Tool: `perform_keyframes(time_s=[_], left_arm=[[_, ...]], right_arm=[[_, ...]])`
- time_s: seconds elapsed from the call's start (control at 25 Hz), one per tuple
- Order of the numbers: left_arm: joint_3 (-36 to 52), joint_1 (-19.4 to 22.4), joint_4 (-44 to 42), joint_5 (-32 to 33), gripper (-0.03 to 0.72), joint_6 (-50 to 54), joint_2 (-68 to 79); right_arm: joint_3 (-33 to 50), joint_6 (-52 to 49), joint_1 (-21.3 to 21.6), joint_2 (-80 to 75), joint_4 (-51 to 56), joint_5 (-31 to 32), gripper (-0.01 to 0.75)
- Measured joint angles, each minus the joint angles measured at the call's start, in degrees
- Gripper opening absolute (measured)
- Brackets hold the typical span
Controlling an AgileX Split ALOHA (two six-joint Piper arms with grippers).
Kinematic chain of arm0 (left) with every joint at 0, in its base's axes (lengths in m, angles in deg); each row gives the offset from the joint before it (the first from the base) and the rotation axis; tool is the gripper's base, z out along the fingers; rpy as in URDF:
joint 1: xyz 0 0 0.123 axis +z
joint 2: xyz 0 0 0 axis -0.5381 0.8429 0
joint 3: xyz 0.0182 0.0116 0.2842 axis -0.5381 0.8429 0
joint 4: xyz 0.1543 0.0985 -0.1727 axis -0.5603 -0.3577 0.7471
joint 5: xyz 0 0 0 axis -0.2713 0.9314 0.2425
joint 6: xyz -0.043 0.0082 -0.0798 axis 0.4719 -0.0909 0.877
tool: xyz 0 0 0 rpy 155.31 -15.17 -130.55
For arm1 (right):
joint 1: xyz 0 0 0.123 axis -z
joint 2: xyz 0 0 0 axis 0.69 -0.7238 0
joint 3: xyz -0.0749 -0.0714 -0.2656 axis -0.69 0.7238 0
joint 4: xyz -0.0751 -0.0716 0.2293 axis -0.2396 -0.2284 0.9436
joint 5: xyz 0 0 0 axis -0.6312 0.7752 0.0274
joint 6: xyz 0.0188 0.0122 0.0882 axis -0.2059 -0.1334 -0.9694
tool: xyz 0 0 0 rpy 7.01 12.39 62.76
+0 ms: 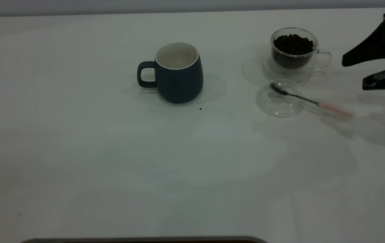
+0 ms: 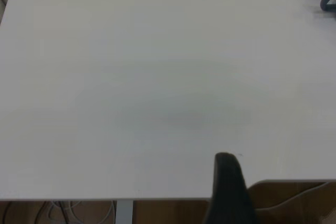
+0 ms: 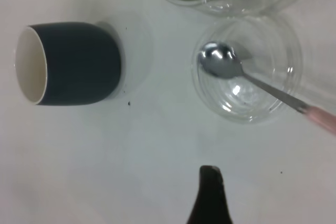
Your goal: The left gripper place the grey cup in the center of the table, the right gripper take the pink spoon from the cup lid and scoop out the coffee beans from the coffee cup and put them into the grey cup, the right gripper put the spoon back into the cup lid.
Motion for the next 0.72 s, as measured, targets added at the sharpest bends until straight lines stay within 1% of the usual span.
perform_keyframes(time_s=[0.16, 0.36, 0.72], left_arm=[[0.0, 0.0, 0.0, 0.0, 0.567, 0.0, 0.0], [0.0, 0.0, 0.0, 0.0, 0.567, 0.1, 0.0], [0.0, 0.0, 0.0, 0.0, 0.567, 0.1, 0.0]], right_arm=[[0.0, 0.2, -0.1, -0.1, 0.0, -0.7, 0.617], [0.0, 0.4, -0.2, 1.3, -0.8, -0.7, 0.603], [0.1, -1.9, -0.2, 12.5, -7.7, -0.6, 0.600]])
